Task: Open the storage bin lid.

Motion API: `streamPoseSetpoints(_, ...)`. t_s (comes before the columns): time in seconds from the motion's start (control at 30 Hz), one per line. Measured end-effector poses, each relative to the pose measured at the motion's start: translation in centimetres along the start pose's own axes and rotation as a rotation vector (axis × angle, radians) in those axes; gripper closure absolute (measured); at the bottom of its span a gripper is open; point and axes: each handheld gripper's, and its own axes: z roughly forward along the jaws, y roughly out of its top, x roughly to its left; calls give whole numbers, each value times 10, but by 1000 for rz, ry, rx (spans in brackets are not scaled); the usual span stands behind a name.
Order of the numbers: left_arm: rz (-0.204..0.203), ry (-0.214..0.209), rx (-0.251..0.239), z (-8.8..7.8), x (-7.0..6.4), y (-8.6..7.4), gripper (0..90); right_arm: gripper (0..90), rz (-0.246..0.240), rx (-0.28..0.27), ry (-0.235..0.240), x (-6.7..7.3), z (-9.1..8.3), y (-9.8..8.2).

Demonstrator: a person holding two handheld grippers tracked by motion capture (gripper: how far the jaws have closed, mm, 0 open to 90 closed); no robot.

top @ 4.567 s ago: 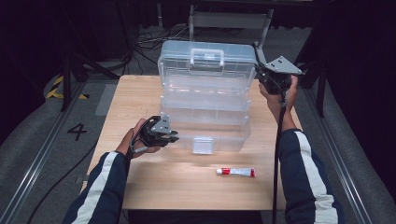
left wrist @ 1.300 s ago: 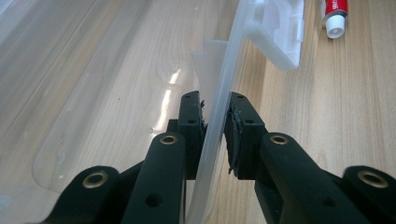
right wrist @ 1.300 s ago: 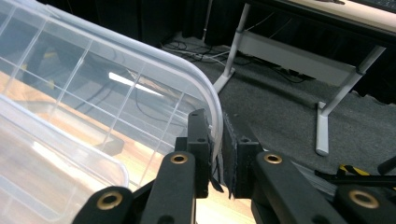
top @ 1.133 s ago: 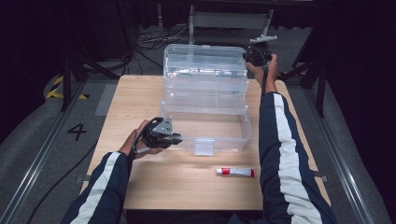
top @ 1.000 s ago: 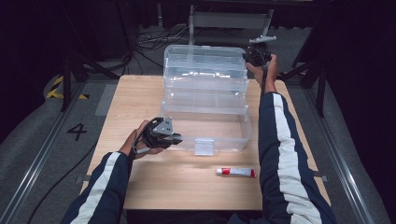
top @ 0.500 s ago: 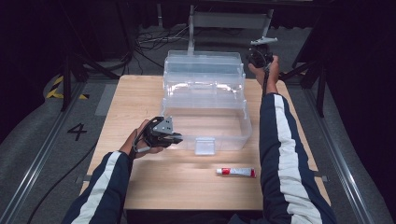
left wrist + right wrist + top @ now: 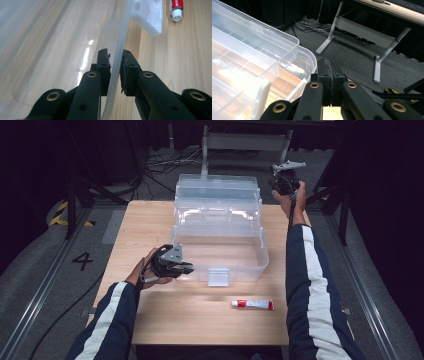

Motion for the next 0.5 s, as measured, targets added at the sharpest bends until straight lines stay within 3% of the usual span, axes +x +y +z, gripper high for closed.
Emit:
streamPoseSetpoints(0.27,-10,11,0,0,-2,0,786,899,-10,3,5,-2,-13,-6)
streamPoseSetpoints(0.5,-19,16,-6,-1,-3,-1,780,891,-25,-14,39,-1,-33,-8)
